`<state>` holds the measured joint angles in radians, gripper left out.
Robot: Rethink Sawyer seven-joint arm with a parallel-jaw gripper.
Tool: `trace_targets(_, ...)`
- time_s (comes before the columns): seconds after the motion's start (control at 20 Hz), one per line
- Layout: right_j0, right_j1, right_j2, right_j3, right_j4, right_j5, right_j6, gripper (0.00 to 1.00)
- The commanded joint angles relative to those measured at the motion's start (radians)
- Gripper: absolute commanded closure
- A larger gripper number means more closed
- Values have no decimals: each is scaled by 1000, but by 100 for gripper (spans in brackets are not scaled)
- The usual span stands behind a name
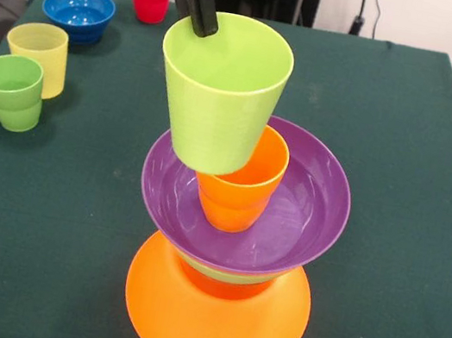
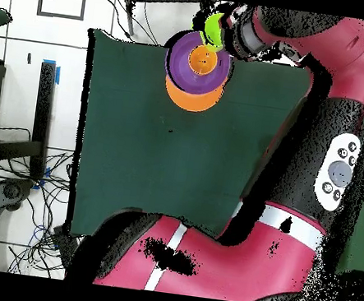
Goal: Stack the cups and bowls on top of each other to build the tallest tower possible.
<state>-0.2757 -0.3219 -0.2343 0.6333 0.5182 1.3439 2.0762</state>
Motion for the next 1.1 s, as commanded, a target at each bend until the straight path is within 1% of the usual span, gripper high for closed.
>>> trace_targets(0.05,35,-21,123,167,-89,-65,-188,100)
trace_targets(0.4,35,-23,132,168,-98,-69,-179,100)
trace_targets(1.1,42,-61,145,238,-107,-113,-167,100)
